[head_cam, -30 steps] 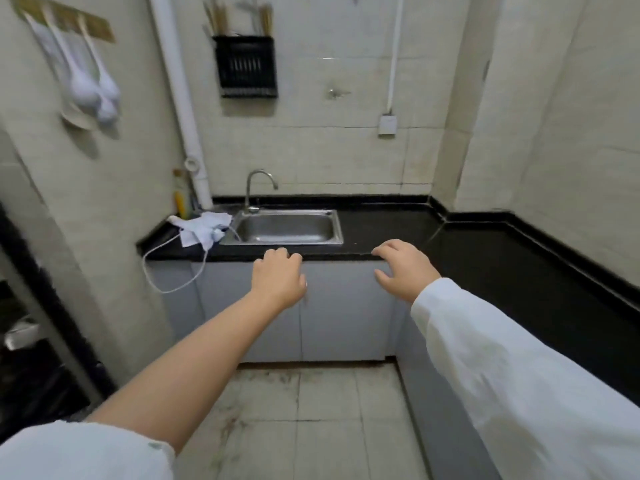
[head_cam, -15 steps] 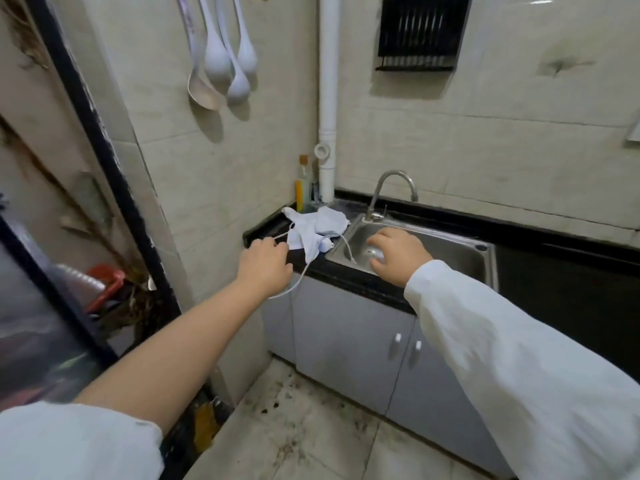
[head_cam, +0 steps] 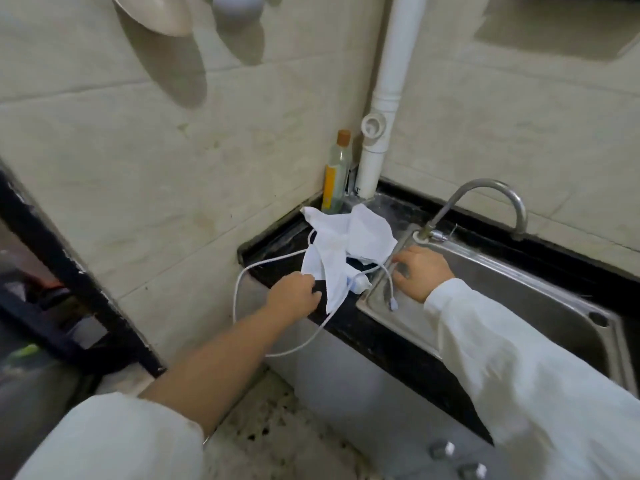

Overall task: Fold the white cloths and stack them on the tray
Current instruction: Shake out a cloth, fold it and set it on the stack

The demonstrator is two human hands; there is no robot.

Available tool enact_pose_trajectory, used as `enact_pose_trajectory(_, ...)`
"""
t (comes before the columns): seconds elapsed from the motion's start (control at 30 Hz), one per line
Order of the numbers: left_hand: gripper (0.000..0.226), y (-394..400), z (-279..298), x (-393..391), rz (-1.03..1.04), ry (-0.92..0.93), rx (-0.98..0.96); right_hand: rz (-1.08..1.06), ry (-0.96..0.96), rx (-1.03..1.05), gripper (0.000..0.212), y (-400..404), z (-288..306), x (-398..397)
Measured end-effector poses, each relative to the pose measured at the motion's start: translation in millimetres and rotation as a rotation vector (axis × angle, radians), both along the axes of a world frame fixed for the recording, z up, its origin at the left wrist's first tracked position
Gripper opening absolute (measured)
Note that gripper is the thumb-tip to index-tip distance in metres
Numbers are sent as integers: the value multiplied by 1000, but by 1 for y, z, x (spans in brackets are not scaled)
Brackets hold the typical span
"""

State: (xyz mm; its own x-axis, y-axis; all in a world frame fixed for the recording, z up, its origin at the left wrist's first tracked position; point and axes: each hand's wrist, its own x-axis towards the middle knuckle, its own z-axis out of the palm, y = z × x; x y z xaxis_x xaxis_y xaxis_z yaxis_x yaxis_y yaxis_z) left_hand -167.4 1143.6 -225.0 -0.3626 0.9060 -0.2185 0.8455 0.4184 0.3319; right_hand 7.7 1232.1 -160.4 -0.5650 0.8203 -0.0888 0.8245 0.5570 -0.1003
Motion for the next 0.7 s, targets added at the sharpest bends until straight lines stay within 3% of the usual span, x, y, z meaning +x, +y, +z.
enact_pose_trajectory(0.17,33,62,-45,-2,114,-216,-32,-125,190,-114,30,62,-32,-27)
enact_pose_trajectory(0.27,26,86,-67,-3,190,-315,-75,-70,169,-169,30,98,-52,-37)
enact_pose_trajectory(0.3,21,91,-74,-4,204,-333,-97,-35,145,-185,31,109,-57,-41)
enact_pose_trajectory(0.47,42,93,-84,-21,277,-365,-54,198,7,-336,38,144,-75,-83)
enact_pose_trajectory(0.6,29,74,-81,-41,359,-311,8,434,-18,-381,43,141,-92,-142)
enact_pose_trajectory(0.7,27,58,-76,-51,431,-244,64,696,-292,-378,48,125,-104,-184)
